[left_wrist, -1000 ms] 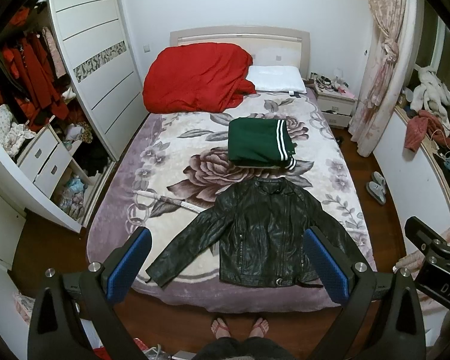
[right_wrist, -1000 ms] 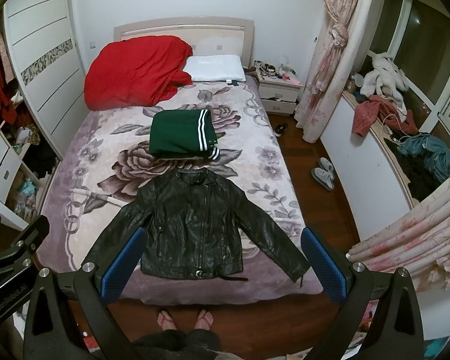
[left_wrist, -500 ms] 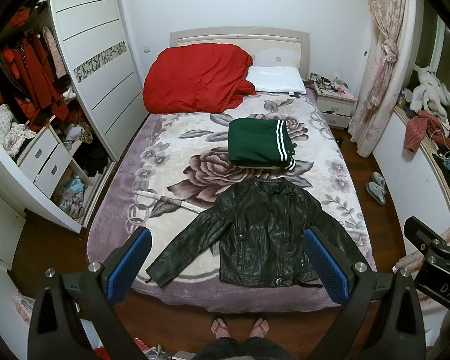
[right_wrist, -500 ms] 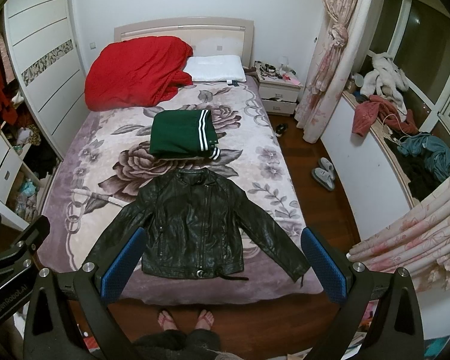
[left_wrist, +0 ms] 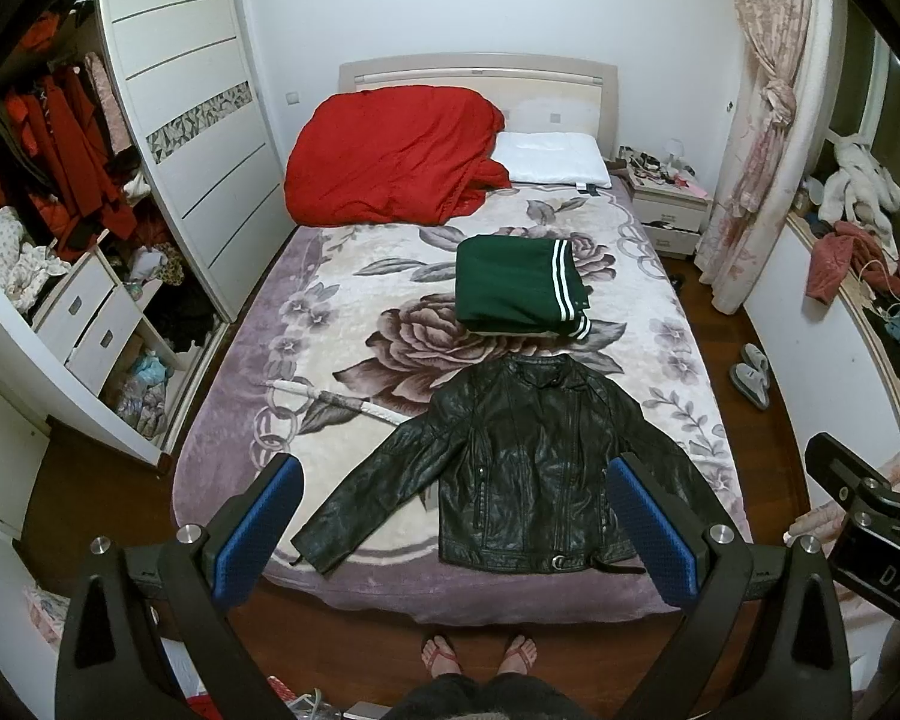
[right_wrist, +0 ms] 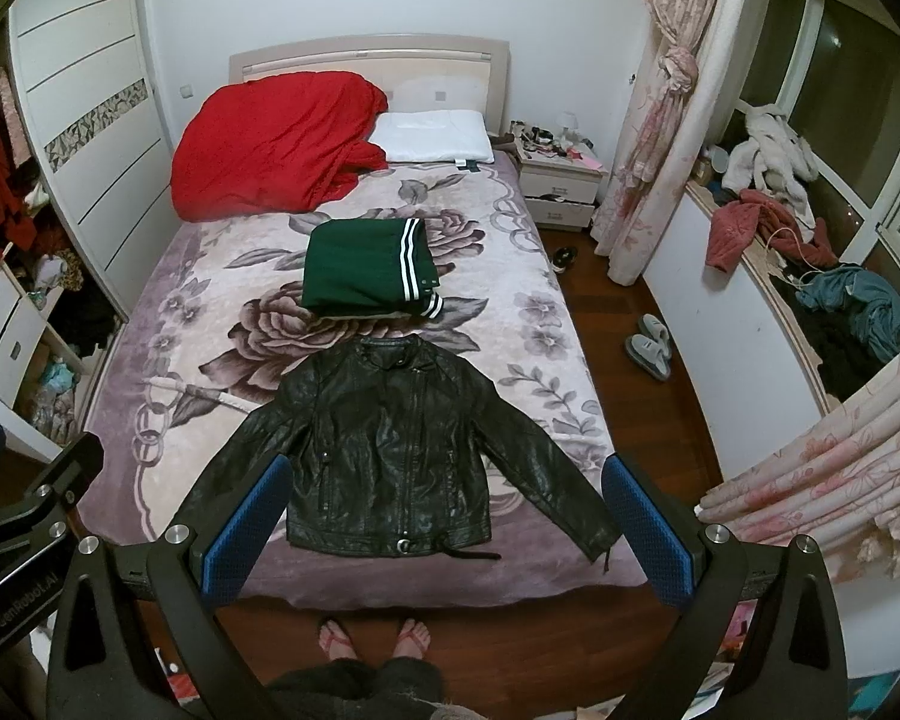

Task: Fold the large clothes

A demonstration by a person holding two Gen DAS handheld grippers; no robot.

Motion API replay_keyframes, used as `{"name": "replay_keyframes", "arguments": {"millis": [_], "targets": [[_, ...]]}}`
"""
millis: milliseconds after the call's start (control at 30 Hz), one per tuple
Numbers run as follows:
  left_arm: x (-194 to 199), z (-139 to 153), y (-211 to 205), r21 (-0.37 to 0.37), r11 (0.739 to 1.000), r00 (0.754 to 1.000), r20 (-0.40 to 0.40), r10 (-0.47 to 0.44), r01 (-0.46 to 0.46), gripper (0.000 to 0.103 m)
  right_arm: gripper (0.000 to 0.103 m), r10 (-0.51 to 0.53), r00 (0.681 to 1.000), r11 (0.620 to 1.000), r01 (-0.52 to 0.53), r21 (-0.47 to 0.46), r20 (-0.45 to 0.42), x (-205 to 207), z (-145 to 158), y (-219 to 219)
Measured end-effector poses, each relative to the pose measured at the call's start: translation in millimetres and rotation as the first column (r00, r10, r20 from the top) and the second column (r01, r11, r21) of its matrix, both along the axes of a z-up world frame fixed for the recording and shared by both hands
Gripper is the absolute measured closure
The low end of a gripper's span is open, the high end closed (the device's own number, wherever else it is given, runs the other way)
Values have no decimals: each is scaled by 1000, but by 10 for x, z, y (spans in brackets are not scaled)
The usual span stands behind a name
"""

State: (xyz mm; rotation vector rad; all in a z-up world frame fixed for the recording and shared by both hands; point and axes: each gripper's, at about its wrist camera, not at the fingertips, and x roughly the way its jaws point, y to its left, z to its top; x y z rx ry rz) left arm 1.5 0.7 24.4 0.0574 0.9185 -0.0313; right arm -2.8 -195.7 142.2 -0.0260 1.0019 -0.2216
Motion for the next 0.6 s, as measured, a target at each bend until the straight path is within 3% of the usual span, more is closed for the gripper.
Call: {"name": "replay_keyframes", "arguments": {"millis": [233,400,500,600], "targets": [[-14,-14,-5,-1,1000,1000,1,-2,2,0,0,0,1000,1000,0,2,1,-21,-27,-1],[212,-87,-46,8,1000,1000,9,-5,5,0,0,-23,1000,999,24,37,-21,101,-72,11],[504,-315,-110,53,999,999,45,-5,2,0,0,-68,997,987,72,143,-36,314,-473,-181],[795,-736,-221,135,991,998,64,-3,-6,0,0,-209,975,958,220,186,-80,465,-1068,-626]]}}
